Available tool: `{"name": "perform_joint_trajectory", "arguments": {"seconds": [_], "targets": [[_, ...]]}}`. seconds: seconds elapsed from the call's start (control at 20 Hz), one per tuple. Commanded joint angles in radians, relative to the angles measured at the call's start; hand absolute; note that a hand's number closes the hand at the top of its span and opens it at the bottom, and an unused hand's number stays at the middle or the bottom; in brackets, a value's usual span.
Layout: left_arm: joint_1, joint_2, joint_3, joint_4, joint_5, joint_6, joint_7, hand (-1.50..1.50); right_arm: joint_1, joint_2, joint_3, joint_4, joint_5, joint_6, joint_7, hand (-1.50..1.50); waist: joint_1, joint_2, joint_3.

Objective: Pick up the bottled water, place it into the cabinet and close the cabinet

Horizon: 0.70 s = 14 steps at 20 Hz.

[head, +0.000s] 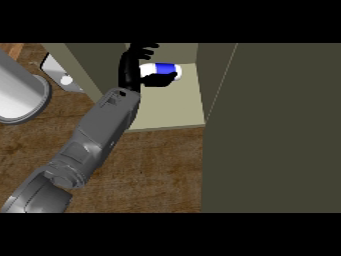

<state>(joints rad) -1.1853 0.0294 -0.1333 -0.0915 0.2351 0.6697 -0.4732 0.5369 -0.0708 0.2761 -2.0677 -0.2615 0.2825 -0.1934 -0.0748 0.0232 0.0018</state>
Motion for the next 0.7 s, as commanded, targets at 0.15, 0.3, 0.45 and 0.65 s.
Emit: {"name": "perform_joint_trajectory", "arguments": {"seconds": [0.15,0.3,0.45,0.65], "targets": [[0.033,0.064,0.003,0.044,-0.013,-0.022,-0.007,-1.5,0.018,0.001,0.035,-0.042,0.009,-0.007,0.019,-1.5,0.003,0.005,-0.003],[0.054,0.072,0.01,0.036,-0.01,-0.019,-0.046,-1.5,-0.008,0.01,0.032,0.006,0.036,-0.006,-0.013,-1.5,0.002,0.01,-0.003],[0.03,0.056,0.032,0.028,0.007,-0.024,-0.027,-1.5,-0.007,-0.013,-0.001,0.031,-0.006,0.024,-0.02,-1.5,0.002,0.007,-0.003],[0.05,0.063,0.072,-0.037,0.04,-0.125,-0.113,-1.5,-0.03,-0.011,-0.018,0.007,-0.014,0.009,-0.007,-1.5,0.016,0.003,-0.003]]}}
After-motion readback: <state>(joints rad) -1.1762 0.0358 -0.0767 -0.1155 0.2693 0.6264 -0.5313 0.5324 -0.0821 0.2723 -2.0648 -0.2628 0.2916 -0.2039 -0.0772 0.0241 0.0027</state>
